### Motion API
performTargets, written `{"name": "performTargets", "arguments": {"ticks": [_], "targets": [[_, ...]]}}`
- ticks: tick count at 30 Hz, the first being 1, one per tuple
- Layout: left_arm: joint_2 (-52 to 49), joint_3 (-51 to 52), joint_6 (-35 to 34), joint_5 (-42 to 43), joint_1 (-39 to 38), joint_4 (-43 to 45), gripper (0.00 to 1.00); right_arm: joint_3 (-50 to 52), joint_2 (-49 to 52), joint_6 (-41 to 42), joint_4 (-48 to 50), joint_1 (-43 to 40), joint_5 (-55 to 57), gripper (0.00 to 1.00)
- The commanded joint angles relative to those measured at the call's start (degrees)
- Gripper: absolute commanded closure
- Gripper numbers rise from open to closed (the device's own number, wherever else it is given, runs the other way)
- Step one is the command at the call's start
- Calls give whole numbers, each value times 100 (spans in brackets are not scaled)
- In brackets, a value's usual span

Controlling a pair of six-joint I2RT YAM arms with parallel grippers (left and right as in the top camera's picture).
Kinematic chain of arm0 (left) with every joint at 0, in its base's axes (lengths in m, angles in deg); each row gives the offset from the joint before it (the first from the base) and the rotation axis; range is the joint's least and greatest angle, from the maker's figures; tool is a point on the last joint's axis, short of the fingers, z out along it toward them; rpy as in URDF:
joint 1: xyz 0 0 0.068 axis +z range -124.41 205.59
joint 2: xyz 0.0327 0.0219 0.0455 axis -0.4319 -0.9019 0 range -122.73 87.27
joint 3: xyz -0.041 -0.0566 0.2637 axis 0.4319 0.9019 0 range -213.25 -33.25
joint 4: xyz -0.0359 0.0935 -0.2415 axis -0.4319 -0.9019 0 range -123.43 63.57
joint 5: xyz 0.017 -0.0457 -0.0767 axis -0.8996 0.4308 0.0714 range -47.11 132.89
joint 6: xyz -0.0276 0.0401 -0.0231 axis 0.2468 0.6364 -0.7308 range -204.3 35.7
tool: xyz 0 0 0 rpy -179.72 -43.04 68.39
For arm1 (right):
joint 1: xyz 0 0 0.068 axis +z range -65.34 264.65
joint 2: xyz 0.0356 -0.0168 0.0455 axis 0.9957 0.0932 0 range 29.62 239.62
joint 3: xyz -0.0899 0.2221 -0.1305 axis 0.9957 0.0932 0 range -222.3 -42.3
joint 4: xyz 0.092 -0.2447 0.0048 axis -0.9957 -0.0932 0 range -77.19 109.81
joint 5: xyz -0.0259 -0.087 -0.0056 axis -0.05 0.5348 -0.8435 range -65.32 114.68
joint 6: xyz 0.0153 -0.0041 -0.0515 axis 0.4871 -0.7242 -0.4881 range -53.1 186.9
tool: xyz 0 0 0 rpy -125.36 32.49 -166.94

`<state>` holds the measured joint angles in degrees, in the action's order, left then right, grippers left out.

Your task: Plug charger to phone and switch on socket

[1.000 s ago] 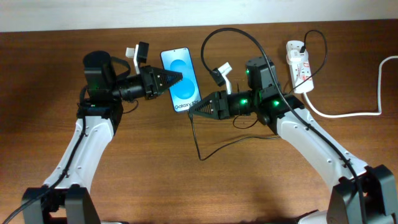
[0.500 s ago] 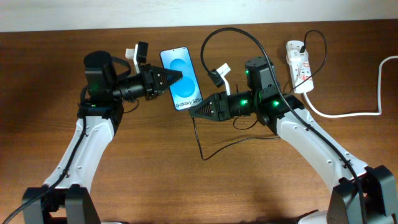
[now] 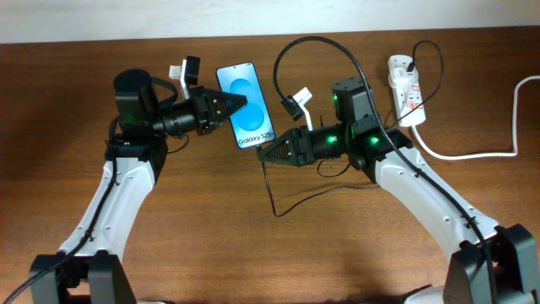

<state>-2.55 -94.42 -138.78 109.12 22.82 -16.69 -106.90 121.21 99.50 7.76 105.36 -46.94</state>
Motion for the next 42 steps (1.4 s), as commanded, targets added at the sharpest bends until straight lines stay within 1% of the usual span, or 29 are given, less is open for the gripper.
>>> {"name": "performTargets", "arguments": {"ticks": [1,6,14,18,23,27,31,34,39,42], "targets": [[42,-48,160,-48,42,68,100,-20,-26,-87,46,44,-273,96],[42,-48,162,149,20,-70,100,-22,-26,-33,317,44,-278,95],[42,-48,164,431,20,-186,100,-22,-26,621,879,44,9,96],[42,-48,168,531,13,-186,100,-22,-26,1117,1440,44,52,96],[42,-48,188,560,-70,-190,100,-22,-26,1233,1504,46,264,96],[42,-48,278,557,-249,-203,100,-22,-26,1504,1860,44,291,96],[42,-48,299,555,-251,-450,100,-22,-26,1598,1902,44,479,96],[42,-48,450,555,-249,-750,100,-22,-26,1639,1987,44,505,96],[42,-48,437,557,-249,-743,100,-22,-24,1635,1928,44,479,96],[42,-48,282,555,-243,-728,100,-20,-24,1633,1790,44,483,95]]}}
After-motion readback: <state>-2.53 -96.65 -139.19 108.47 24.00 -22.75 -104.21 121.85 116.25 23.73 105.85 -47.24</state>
